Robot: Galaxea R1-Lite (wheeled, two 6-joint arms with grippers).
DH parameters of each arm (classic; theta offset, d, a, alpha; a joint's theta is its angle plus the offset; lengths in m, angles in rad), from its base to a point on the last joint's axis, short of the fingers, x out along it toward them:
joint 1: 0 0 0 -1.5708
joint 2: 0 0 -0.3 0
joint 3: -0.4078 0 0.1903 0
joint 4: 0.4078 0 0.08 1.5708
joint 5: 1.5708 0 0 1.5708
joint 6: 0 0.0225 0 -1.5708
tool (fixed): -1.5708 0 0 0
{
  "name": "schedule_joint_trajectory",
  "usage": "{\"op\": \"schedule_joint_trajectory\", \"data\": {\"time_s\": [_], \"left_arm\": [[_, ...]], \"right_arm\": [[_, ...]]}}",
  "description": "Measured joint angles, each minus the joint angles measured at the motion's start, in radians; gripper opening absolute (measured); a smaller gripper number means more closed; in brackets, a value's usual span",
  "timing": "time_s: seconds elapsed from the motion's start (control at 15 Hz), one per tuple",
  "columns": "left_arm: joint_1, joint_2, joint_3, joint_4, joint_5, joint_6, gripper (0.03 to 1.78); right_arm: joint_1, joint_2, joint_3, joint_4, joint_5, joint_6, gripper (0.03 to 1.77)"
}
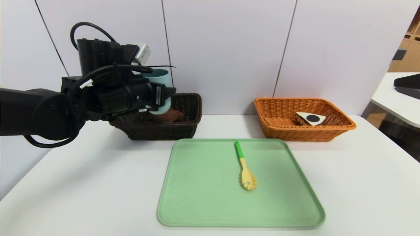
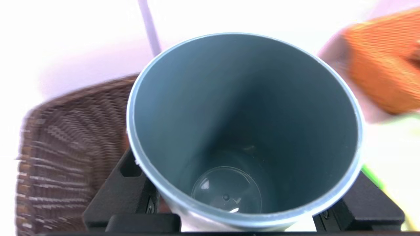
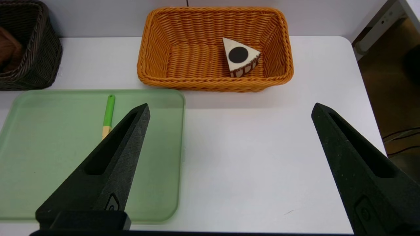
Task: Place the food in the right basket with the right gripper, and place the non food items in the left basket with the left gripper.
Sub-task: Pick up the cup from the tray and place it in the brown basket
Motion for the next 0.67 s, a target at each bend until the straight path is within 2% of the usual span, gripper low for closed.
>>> {"op": "schedule_joint_trajectory", "data": {"time_s": [0.33, 0.67], "left_arm": [[0.125, 0.12, -0.087, -0.016, -0.03, 0.0, 1.17], [0.232, 0.216, -0.103, -0.016, -0.046, 0.001, 1.17]], "right_arm": [[-0.03, -0.015, 0.003, 0.0, 0.003, 0.0, 1.7], [-0.032, -0.013, -0.001, -0.011, 0.001, 0.006, 1.7]]}}
